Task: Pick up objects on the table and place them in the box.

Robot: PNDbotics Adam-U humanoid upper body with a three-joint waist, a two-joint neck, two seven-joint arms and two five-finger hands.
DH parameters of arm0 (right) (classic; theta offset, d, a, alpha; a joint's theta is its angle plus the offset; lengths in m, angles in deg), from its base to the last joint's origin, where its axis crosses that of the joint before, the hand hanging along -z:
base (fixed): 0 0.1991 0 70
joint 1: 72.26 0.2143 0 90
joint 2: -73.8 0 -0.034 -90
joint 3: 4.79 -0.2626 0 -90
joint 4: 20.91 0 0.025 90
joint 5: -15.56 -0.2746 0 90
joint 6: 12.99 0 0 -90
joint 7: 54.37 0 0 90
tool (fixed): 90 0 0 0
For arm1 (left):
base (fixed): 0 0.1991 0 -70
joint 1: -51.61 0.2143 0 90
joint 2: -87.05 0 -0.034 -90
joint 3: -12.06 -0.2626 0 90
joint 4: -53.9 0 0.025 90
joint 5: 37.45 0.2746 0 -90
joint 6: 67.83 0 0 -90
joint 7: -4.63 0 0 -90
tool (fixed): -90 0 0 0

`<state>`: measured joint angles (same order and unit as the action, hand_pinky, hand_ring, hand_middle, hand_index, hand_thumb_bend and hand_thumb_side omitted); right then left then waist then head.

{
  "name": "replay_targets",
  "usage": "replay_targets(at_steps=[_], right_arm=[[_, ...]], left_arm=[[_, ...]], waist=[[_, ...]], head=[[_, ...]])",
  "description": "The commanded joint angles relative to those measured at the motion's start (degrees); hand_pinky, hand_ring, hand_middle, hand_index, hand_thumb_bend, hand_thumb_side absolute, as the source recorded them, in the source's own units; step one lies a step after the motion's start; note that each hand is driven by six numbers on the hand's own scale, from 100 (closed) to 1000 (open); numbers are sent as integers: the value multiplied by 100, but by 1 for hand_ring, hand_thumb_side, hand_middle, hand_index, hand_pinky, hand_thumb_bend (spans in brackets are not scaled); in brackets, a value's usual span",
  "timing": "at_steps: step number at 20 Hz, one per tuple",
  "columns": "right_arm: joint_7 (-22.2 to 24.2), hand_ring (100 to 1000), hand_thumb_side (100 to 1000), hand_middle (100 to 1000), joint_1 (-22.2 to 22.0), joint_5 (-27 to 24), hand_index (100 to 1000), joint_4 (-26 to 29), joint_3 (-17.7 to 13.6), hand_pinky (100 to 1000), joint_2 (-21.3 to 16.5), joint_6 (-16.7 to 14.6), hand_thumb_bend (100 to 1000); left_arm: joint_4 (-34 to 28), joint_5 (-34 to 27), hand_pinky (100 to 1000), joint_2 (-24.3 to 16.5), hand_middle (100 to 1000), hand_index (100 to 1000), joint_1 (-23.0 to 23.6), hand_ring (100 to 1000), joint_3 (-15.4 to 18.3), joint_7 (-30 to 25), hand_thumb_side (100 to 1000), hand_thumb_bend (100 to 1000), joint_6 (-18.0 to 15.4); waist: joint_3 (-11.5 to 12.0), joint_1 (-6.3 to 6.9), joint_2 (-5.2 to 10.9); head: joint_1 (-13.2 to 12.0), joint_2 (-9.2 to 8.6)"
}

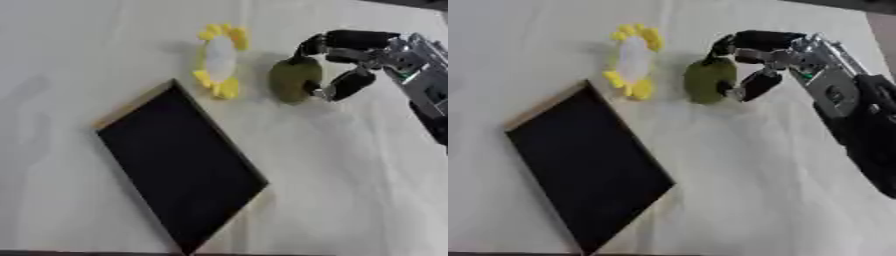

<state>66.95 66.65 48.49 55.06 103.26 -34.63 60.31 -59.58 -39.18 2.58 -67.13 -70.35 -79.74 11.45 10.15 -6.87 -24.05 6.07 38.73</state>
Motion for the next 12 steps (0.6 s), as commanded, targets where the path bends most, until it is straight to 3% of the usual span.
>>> replay_targets(at_steps=[1,8,12], right_arm=[[-393,812,100,451,42,121,734,-10,0,853,-91,81,100],[-1208,756,100,297,3,-172,673,48,30,804,-95,270,100],[-1421,745,100,282,-71,-283,671,372,-16,799,-211,231,100]], left_arm=[[-112,-46,783,-29,610,796,-58,711,-7,-29,645,100,-11],[-112,-66,782,-10,605,794,-49,707,-7,-49,648,100,-1],[-112,-75,780,-2,602,793,-27,704,-8,-58,650,100,6]], waist=[[0,28,98],[-9,40,109],[-34,50,129]], head=[[2,-61],[-24,-36],[-49,-20]])
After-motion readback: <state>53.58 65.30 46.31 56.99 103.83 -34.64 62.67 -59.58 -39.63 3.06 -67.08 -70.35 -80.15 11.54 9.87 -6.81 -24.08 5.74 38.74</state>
